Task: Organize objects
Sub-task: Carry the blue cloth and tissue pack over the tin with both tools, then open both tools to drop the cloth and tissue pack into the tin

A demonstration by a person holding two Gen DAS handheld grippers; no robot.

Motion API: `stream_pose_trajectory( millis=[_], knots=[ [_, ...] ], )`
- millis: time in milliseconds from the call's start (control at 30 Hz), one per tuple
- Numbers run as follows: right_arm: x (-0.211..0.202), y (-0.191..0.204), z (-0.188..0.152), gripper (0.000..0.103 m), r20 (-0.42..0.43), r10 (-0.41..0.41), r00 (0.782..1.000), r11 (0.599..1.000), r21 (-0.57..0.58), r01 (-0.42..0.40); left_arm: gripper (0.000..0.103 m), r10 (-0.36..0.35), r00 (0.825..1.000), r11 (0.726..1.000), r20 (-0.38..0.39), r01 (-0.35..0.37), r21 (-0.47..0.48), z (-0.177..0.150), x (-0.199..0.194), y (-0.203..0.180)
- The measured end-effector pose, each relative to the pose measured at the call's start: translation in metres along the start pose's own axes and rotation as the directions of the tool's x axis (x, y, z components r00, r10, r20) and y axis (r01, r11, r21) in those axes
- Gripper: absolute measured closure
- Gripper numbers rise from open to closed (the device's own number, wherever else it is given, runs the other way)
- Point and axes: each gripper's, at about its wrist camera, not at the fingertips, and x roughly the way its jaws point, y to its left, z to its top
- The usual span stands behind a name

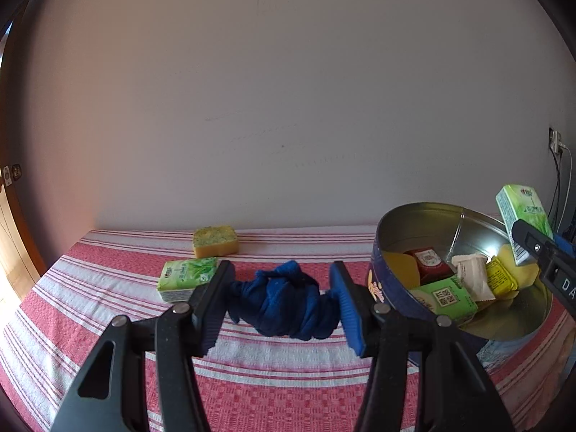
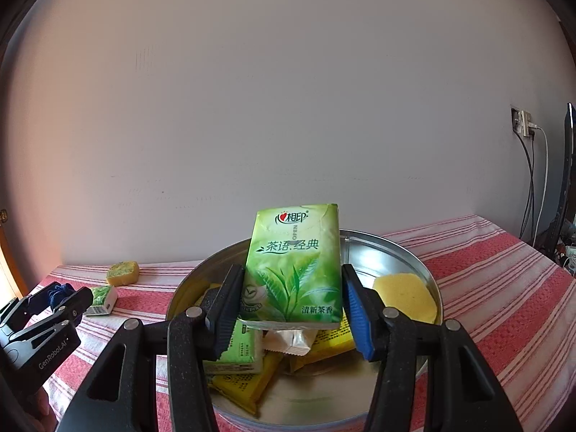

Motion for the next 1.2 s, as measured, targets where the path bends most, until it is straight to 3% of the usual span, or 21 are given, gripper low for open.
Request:
stream_pose_trajectory(
  millis=[700,1200],
  knots=[
    [0.010,-0.064,0.010,0.047,-0.071,-0.089,0.993,0.996,0.020,0.091,0.049,-0.111,0.993,0.989,-0.027,0.113,0.098,0.011,0.017,-0.100],
    [0.040,-0.078,0.006,0.047,-0.152,-0.056,0.987,0.998,0.014,0.059,0.049,-0.112,0.985,0.989,-0.134,0.123,0.079,0.003,0.050,-0.119]
  ],
)
